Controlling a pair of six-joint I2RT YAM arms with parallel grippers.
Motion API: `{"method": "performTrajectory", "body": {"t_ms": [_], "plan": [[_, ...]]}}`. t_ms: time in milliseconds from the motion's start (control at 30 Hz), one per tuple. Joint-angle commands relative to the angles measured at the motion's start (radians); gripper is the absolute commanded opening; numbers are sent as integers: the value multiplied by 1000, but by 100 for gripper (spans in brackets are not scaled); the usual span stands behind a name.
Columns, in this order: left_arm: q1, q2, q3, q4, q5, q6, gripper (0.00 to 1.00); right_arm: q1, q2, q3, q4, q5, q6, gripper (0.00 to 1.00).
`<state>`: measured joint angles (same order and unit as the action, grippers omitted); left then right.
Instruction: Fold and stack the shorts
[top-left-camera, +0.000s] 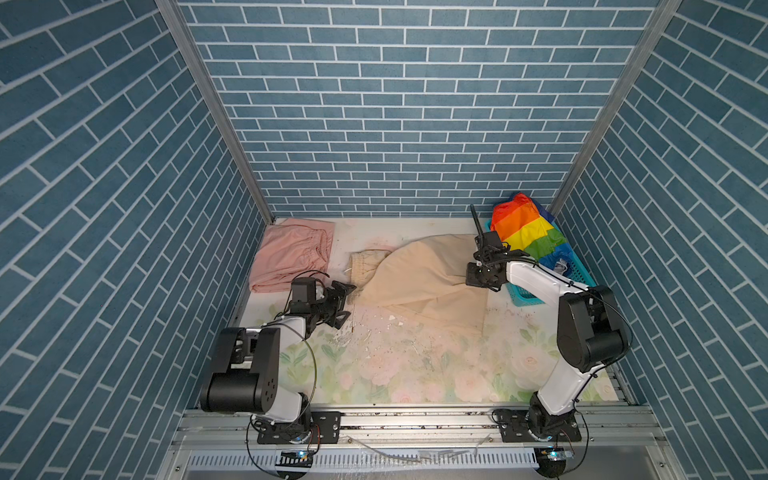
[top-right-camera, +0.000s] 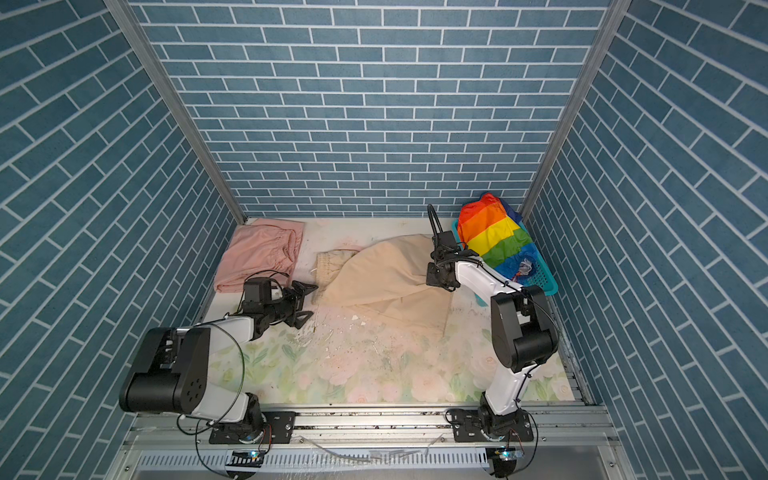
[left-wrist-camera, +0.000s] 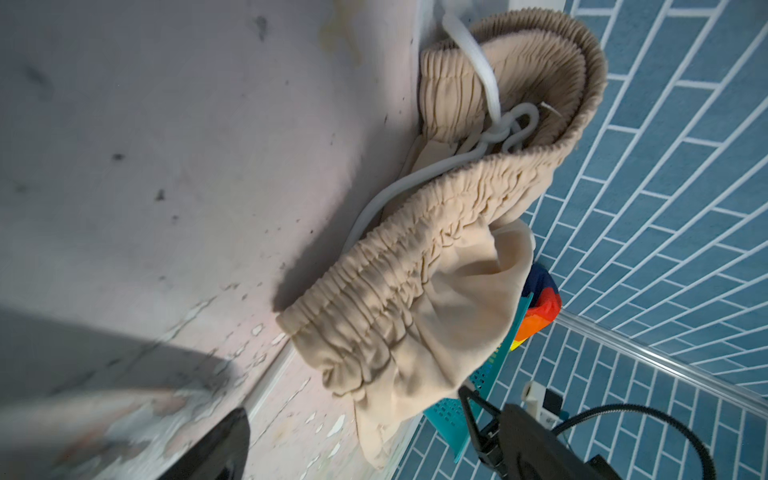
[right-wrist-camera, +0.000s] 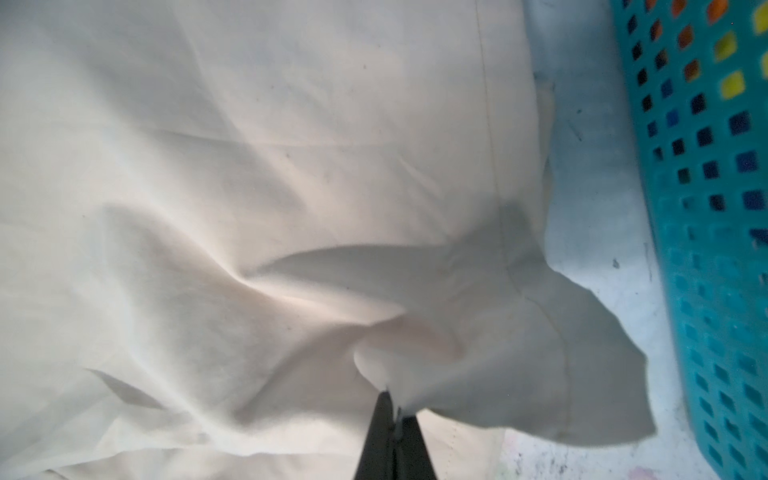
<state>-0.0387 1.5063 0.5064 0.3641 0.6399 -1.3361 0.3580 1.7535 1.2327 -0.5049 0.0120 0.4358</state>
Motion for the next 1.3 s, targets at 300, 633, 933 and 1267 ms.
{"method": "performTrajectory", "body": {"t_ms": [300, 633, 933, 1267], "plan": [[-32, 169, 4, 238, -124, -67, 46, 2, -78, -61, 21, -31, -33, 0], [-31, 146, 96, 127, -158, 49, 0, -2, -109, -53, 11, -29, -49, 0], [-30, 167, 519, -258, -149, 292, 0, -37, -93, 132, -60, -46, -62, 0], [-23, 420, 918, -333, -78, 361, 0, -57, -116, 353, -156, -33, -88, 0]]}}
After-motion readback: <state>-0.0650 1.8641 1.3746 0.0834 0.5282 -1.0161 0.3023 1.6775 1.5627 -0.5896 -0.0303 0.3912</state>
